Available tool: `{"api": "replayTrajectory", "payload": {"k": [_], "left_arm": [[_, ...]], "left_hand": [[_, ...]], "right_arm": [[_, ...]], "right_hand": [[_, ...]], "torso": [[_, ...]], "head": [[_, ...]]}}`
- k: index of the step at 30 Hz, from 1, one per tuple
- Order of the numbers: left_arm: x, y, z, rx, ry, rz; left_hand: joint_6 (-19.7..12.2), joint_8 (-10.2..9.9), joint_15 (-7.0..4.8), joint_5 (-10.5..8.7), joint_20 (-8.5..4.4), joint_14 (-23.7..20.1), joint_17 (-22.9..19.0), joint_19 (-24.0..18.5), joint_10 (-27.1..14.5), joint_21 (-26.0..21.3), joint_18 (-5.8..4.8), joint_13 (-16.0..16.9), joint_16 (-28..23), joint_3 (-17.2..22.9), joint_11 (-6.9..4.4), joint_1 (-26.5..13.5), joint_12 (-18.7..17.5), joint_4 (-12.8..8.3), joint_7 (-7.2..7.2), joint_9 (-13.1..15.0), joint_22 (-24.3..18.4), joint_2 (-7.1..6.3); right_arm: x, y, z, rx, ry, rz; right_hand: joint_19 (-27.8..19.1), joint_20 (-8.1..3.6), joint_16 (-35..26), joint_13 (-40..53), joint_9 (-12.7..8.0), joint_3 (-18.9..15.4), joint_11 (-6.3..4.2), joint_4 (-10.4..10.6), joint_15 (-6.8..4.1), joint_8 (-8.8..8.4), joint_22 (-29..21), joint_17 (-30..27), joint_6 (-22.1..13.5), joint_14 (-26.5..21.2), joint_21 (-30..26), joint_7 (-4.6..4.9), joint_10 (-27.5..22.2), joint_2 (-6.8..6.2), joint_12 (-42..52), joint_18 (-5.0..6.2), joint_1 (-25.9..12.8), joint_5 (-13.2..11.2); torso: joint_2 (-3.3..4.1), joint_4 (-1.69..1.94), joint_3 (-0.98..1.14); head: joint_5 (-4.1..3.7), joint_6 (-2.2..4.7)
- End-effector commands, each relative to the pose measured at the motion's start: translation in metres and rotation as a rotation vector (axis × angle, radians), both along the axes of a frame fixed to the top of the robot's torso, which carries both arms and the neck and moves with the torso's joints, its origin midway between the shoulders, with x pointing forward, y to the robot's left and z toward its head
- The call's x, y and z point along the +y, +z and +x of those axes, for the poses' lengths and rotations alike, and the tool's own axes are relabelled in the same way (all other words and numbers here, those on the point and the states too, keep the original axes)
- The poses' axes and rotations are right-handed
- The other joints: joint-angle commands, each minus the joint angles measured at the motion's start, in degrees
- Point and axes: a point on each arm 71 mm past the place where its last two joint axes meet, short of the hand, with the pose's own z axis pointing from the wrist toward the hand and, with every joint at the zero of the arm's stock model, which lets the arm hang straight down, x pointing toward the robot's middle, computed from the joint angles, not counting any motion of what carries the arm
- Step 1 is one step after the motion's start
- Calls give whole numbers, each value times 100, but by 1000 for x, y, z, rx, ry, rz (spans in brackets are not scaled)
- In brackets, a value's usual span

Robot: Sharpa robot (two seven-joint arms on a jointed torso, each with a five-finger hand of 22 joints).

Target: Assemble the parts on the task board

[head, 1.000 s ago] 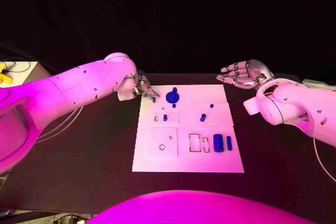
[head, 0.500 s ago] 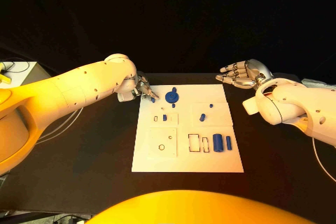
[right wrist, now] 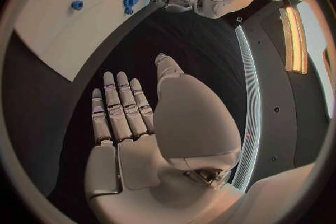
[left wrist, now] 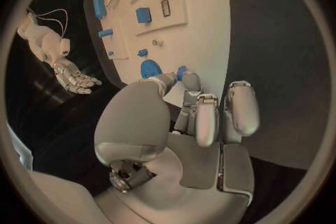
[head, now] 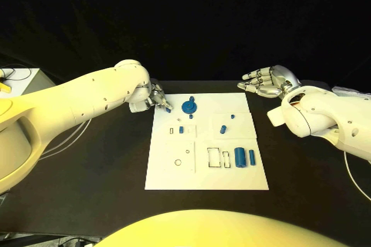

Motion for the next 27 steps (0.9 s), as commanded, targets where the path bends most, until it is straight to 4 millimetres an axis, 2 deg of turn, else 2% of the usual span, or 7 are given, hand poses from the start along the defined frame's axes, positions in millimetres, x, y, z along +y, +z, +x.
{"api": "replayTrajectory", "payload": {"k": [1,5,11,14,20,23,27], "left_arm": [[-3,0,-1,8,16,-52],[-2,0,-2,18,31,-78],[-1,1,-6,22,54,-118],[1,3,-10,11,63,-137],[2,9,-24,-33,68,-172],[2,12,-31,-64,72,-189],[1,12,-43,-97,71,-200]], "left_hand": [[-9,227,-62,16,-60,451,1058,10,19,22,51,-27,24,696,-51,156,14,-276,-39,236,17,-39],[-118,525,-47,24,-43,455,1071,11,88,35,47,-112,31,2239,-37,-402,1,-920,-16,597,44,-309],[-76,633,-73,74,-67,496,1185,89,212,103,23,-59,94,2581,-73,-705,84,-1230,-53,715,163,-354],[-5,714,-107,274,-105,524,1265,202,328,200,-13,-162,138,2769,-117,-915,77,-1381,-96,782,326,-415],[39,767,-132,399,-129,534,1294,254,433,245,-31,-127,155,2841,-145,-1043,130,-1451,-127,821,403,-447],[99,834,-167,819,-164,551,1350,344,550,324,-61,-66,186,2918,-185,-1197,209,-1531,-166,864,539,-503],[119,855,-181,924,-178,554,1358,384,588,361,-76,-44,190,2936,-199,-1242,236,-1568,-181,876,602,-521]], "right_arm": [[2,0,0,0,21,1],[2,0,0,2,22,0],[2,0,0,4,24,0],[2,0,-1,4,23,0],[-1,0,-1,4,17,-1],[-3,0,-1,2,15,-2],[-5,0,-1,1,13,-2]], "right_hand": [[9,0,16,-5,-8,22,14,3,-7,-7,2,-7,-2,28,37,446,33,56,-25,65,3,40],[9,0,16,-5,-8,22,14,3,-7,-7,2,-7,-2,28,37,446,33,56,-25,65,3,40],[-4,-1,7,-5,-9,34,17,6,-3,-5,0,-15,4,22,35,450,45,60,-31,59,-7,78],[-9,-1,3,-5,-12,45,18,8,-1,-5,-2,-21,7,22,36,451,53,64,-39,56,-20,126],[-18,-2,-4,-6,-19,79,19,4,1,-8,-4,-39,11,26,41,452,67,64,-65,52,-47,284],[-30,-2,-7,-6,-21,87,19,2,2,-9,-6,-43,11,25,41,452,68,63,-72,51,-49,315],[-46,-2,-9,-7,-23,94,20,1,3,-11,-8,-46,9,22,38,452,66,62,-78,50,-48,338]], "torso": [[-5,3,1],[-2,5,2],[-11,3,7],[-13,10,5],[-15,23,-1],[-17,21,-2],[-31,21,-2]], "head": [[6,1],[-7,1],[-8,1],[-10,1],[0,1],[14,1],[12,1]]}}
